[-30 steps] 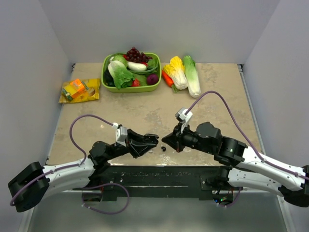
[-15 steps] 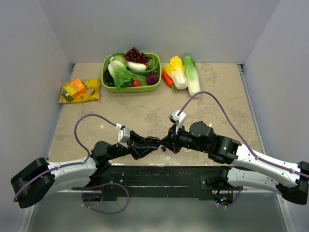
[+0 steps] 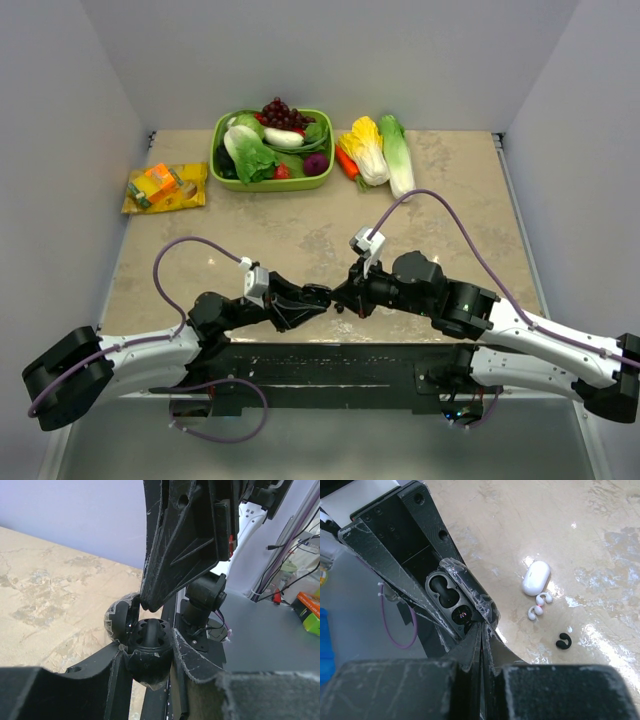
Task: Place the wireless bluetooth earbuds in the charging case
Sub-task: Adjust the charging case, then adjust the earbud at the center of the board.
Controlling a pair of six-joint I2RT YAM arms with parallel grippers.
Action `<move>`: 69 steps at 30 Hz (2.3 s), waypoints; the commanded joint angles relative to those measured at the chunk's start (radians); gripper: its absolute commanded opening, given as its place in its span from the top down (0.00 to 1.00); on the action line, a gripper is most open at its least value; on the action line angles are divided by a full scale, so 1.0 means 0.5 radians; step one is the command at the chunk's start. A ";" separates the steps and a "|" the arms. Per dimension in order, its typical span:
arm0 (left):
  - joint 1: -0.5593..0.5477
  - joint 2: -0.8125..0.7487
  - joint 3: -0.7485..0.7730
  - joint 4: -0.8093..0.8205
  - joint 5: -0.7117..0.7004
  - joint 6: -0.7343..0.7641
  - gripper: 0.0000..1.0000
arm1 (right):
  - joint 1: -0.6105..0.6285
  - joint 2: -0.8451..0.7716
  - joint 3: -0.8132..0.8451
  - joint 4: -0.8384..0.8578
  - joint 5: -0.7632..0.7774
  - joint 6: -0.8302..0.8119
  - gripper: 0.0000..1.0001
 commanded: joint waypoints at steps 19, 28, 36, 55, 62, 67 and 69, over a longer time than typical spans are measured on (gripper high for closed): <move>-0.035 -0.233 -0.066 -0.064 -0.204 0.043 1.00 | -0.003 0.037 -0.389 0.033 0.572 0.412 0.58; -0.035 -0.436 -0.124 -0.230 -0.275 0.095 1.00 | -0.089 0.531 -0.516 0.472 0.630 0.459 0.67; -0.035 -0.439 -0.170 -0.197 -0.260 0.071 1.00 | -0.316 0.848 -0.525 0.632 0.434 0.360 0.75; -0.035 -0.341 -0.164 -0.138 -0.220 0.059 1.00 | -0.187 0.983 -0.531 0.746 0.154 0.348 1.00; -0.035 -0.350 -0.146 -0.178 -0.220 0.071 1.00 | -0.221 1.106 -0.479 0.635 0.268 0.385 1.00; -0.035 -0.347 -0.155 -0.175 -0.220 0.068 1.00 | -0.285 1.029 -0.510 0.568 0.366 0.413 1.00; -0.035 -0.344 -0.155 -0.178 -0.220 0.068 1.00 | -0.289 1.023 -0.485 0.546 0.394 0.428 1.00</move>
